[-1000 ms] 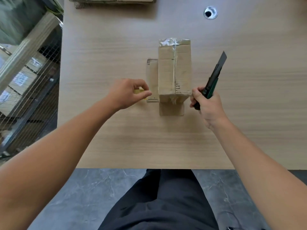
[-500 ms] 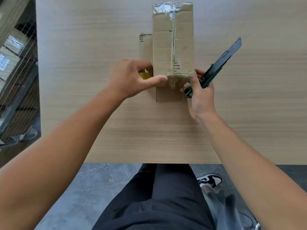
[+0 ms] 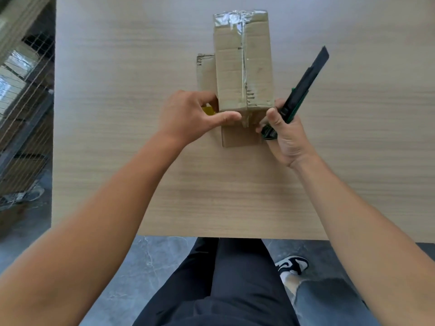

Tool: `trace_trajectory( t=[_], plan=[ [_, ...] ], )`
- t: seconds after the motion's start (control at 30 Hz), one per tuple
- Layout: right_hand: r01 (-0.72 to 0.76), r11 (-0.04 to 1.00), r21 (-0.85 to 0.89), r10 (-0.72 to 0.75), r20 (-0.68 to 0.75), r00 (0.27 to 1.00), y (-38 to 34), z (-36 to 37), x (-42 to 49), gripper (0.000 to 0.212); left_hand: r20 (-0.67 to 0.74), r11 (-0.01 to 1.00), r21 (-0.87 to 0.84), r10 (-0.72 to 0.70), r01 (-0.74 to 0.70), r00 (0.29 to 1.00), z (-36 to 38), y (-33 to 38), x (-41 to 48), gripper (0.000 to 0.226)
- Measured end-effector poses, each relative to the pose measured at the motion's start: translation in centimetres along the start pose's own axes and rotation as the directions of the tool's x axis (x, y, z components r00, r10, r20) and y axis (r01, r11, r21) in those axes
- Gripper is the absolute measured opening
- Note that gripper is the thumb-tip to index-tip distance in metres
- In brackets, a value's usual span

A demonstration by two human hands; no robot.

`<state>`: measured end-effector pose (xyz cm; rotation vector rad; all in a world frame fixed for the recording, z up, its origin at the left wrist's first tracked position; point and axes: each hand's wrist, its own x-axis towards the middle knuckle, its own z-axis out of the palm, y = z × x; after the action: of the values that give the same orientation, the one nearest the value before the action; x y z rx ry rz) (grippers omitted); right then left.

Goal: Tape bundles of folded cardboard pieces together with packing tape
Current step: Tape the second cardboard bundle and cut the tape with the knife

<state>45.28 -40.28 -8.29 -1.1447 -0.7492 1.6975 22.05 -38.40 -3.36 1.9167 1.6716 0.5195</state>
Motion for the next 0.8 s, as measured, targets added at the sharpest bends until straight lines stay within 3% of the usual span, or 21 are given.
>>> trace_trajectory(
  t=[0.07,0.2,0.27,0.53,0.6,0.7,0.8],
  plan=[
    [-0.046,0.996,0.083,0.041,0.054,0.998,0.1,-0.3,0.3,0.031,0.010,1.000,-0.006,0.003,-0.003,1.000,-0.3,-0.1,0.3,0.059],
    [-0.124,0.985,0.120,0.125,0.005,0.992,0.1,0.1,0.8,0.056,0.008,1.000,0.015,-0.001,0.001,1.000,-0.2,-0.3,0.2,0.052],
    [-0.133,0.986,0.104,0.138,-0.043,0.989,0.0,0.8,1.0,0.057,0.020,1.000,-0.003,-0.020,0.020,1.000,-0.2,-0.4,0.3,0.051],
    [-0.181,0.977,0.116,0.196,-0.136,0.971,-1.4,1.1,0.4,0.009,0.214,0.995,-0.089,-0.020,0.040,0.977,-1.7,-0.9,0.8,0.039],
    [-0.212,0.973,-0.092,0.188,-0.218,0.958,-2.9,0.8,-0.1,0.011,0.228,0.987,-0.136,-0.052,0.085,0.972,-1.6,-0.9,0.8,0.040],
    [-0.174,0.837,-0.519,-0.069,-0.416,0.907,-6.2,0.2,-1.5,0.023,0.210,0.965,-0.180,-0.153,0.192,0.966,-0.8,-0.1,0.6,0.049],
    [-0.040,0.764,-0.644,-0.191,-0.285,0.939,-8.8,2.4,-3.9,0.022,0.200,0.960,-0.125,-0.223,0.251,0.954,-0.3,0.8,0.5,0.052]
  ],
)
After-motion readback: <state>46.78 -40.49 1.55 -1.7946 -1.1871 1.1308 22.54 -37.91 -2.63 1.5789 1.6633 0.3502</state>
